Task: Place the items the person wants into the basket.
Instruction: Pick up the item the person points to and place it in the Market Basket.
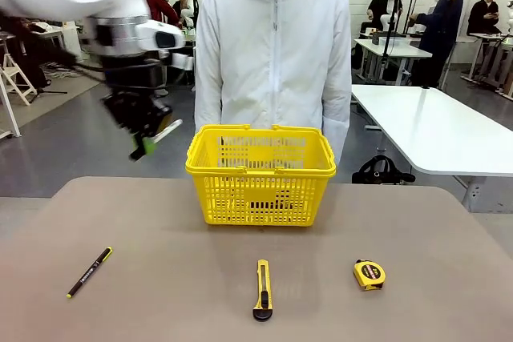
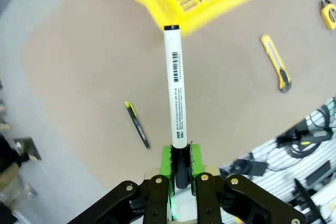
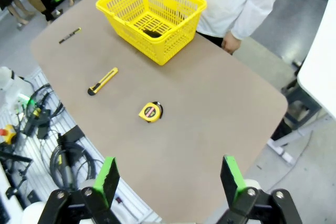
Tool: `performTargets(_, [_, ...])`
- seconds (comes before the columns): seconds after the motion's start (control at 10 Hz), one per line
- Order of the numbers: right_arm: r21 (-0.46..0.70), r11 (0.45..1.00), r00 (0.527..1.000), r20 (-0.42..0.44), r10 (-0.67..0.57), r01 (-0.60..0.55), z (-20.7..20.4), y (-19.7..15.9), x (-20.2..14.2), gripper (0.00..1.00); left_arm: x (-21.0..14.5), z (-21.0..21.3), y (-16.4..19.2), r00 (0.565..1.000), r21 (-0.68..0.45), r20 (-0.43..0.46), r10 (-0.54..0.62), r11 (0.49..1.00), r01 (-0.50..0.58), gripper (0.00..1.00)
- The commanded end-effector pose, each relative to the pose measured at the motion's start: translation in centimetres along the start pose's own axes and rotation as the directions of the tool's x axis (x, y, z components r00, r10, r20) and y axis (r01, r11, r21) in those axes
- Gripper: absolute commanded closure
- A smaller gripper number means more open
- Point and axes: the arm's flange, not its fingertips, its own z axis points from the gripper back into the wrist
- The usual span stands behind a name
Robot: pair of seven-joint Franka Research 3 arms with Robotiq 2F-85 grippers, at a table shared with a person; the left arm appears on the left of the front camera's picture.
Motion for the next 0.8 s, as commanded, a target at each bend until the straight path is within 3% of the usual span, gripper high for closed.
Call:
performTargets(0.0, [0.020, 1.000, 1.000, 0.010, 0.012, -0.012, -0.2, 0.0, -0.1, 0.00, 7.7, 1.6, -1.0, 0.974, 0.077, -0.039, -0.223, 0.971, 0.226, 0.84])
performTargets(0.3, [0.020, 1.000, 1.000, 0.010, 0.012, -0.012, -0.2, 0.0, -0.1, 0.00, 14.7, -1.8, -5.3, 0.882, 0.101, -0.068, -0.466, 0.876, 0.471, 0.84])
performTargets(0.7, [0.020, 1.000, 1.000, 0.010, 0.012, -0.012, -0.2, 0.0, -0.1, 0.00, 17.3, -7.8, -7.5, 0.801, 0.095, -0.082, -0.593, 0.796, 0.598, 0.84])
